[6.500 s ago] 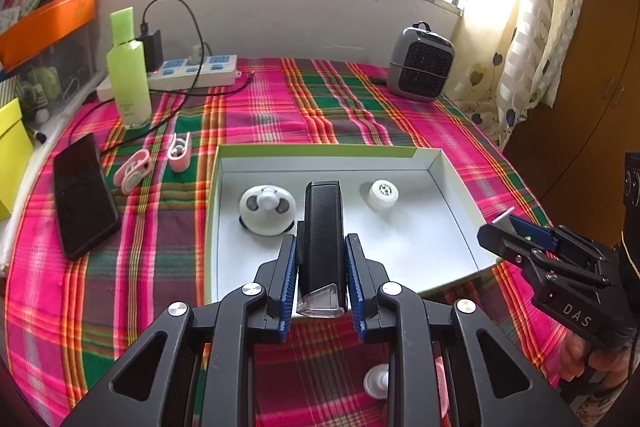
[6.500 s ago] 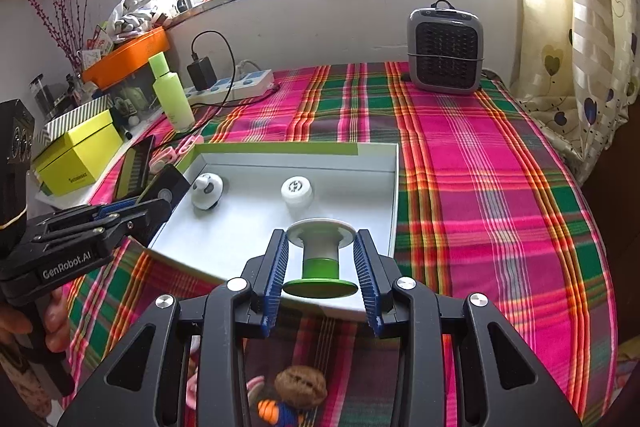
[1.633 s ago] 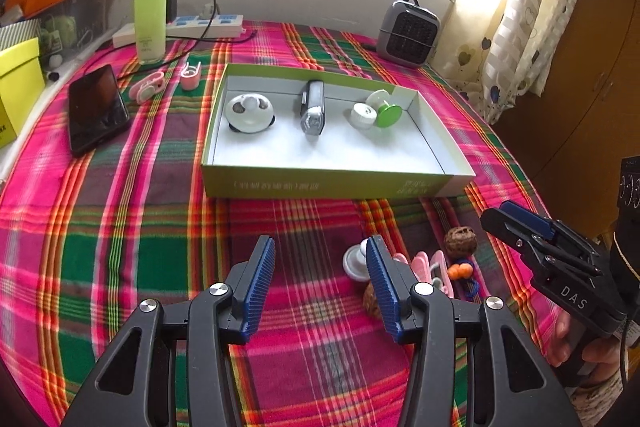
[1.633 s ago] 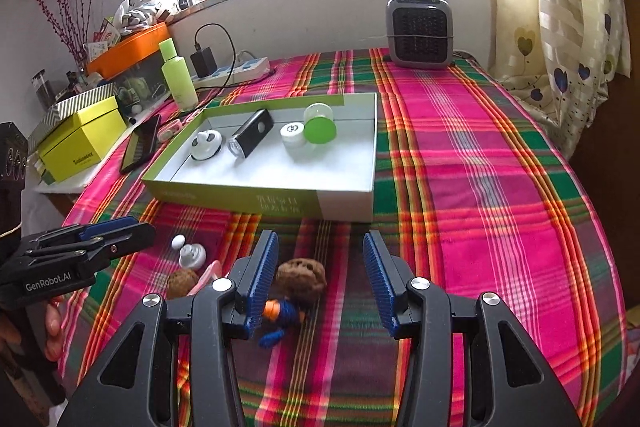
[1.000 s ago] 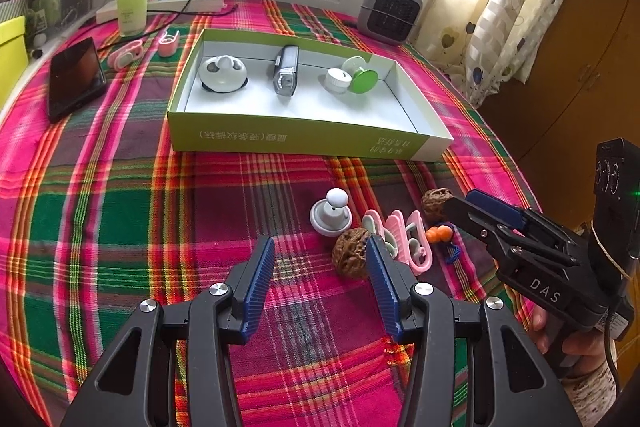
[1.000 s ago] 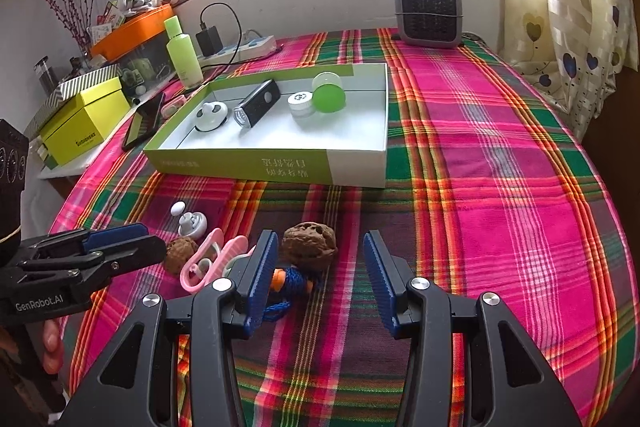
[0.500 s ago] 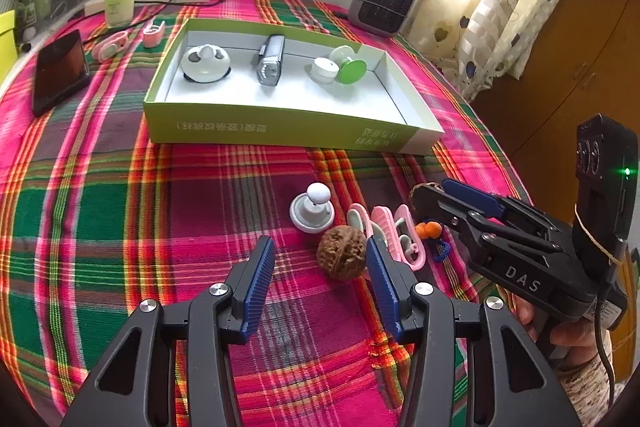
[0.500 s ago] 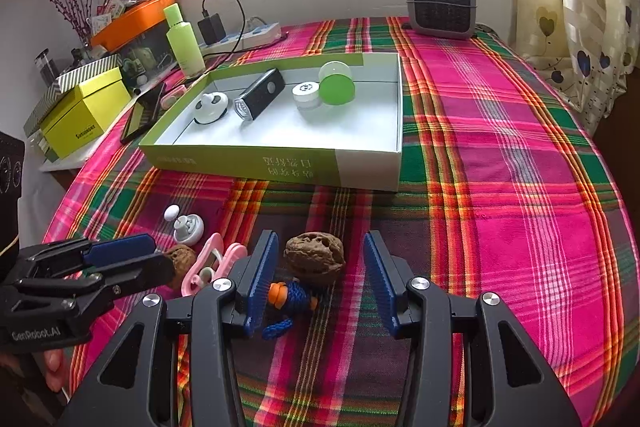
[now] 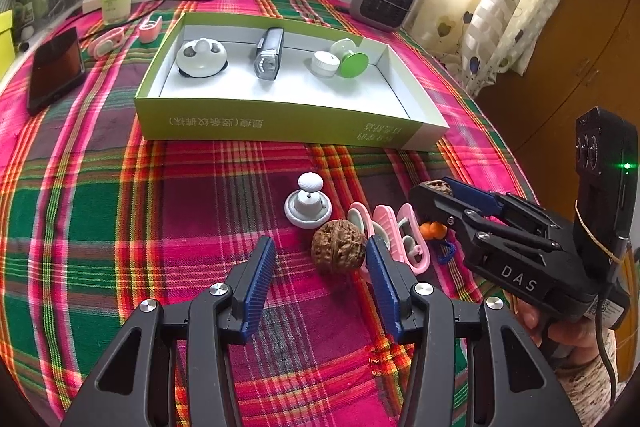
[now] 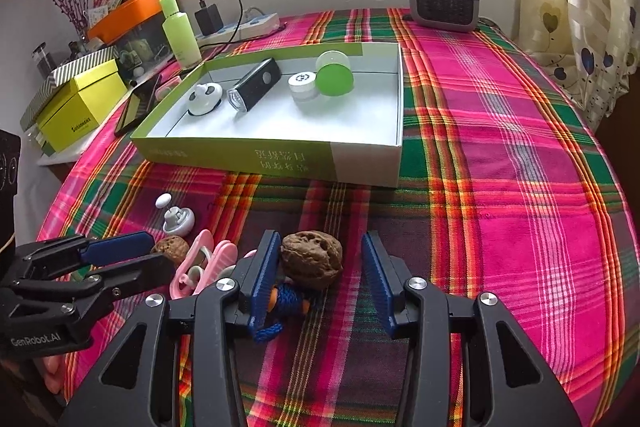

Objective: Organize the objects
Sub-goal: 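Close the left gripper on a walnut while the right gripper grasps another walnut, then carry the walnut in the left gripper while the right gripper carries its walnut to the tray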

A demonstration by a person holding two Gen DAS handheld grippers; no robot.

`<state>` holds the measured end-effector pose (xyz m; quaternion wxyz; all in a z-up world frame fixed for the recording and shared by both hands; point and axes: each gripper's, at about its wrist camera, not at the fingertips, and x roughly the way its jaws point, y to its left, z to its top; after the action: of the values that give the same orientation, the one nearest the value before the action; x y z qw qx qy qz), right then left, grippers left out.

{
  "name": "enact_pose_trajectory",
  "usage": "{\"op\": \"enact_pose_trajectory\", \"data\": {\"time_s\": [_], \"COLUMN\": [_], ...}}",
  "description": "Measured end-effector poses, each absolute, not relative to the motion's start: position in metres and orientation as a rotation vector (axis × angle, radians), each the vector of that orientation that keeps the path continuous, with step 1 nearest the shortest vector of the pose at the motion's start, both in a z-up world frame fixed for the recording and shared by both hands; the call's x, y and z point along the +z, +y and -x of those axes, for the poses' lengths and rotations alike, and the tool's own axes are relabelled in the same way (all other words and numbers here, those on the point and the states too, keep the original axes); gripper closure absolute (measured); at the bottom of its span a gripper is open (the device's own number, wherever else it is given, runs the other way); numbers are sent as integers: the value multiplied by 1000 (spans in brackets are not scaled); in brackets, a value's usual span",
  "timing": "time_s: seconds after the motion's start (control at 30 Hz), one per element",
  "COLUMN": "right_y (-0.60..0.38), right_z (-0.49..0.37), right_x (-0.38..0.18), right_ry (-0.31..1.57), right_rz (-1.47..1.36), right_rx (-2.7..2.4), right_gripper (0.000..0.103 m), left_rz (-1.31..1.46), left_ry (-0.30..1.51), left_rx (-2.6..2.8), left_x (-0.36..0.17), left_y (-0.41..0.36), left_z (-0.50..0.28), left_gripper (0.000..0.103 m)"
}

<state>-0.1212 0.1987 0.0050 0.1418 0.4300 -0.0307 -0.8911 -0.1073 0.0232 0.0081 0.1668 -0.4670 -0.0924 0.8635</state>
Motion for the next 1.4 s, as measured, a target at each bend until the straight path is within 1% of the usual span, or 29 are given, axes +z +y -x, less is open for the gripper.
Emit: {"op": "enact_pose_trajectory", "data": {"time_s": [0.17, 0.5, 0.57, 0.63, 0.67, 1.4], "right_y": [200, 206, 205, 205, 205, 208], "right_z": [121, 117, 117, 117, 117, 111], "right_x": [5, 6, 6, 6, 7, 10], "right_ry": [-85, -92, -91, -87, -86, -88], "right_rz": [-1240, -1241, -1242, -1242, -1242, -1223], "right_rx": [-2581, -2605, -2606, -2608, -2608, -2636], "right_gripper": [70, 70, 70, 70, 70, 70], "left_rz": [1329, 1306, 1306, 1311, 1312, 1306], "left_ry": [-265, -263, -265, -241, -228, -244], "left_rx": [2459, 2482, 2485, 2495, 2505, 2504], "left_x": [8, 9, 9, 8, 7, 8], "left_y": [24, 24, 23, 25, 25, 19], "left_z": [108, 113, 114, 114, 114, 112], "left_gripper": [57, 57, 63, 74, 75, 75]}}
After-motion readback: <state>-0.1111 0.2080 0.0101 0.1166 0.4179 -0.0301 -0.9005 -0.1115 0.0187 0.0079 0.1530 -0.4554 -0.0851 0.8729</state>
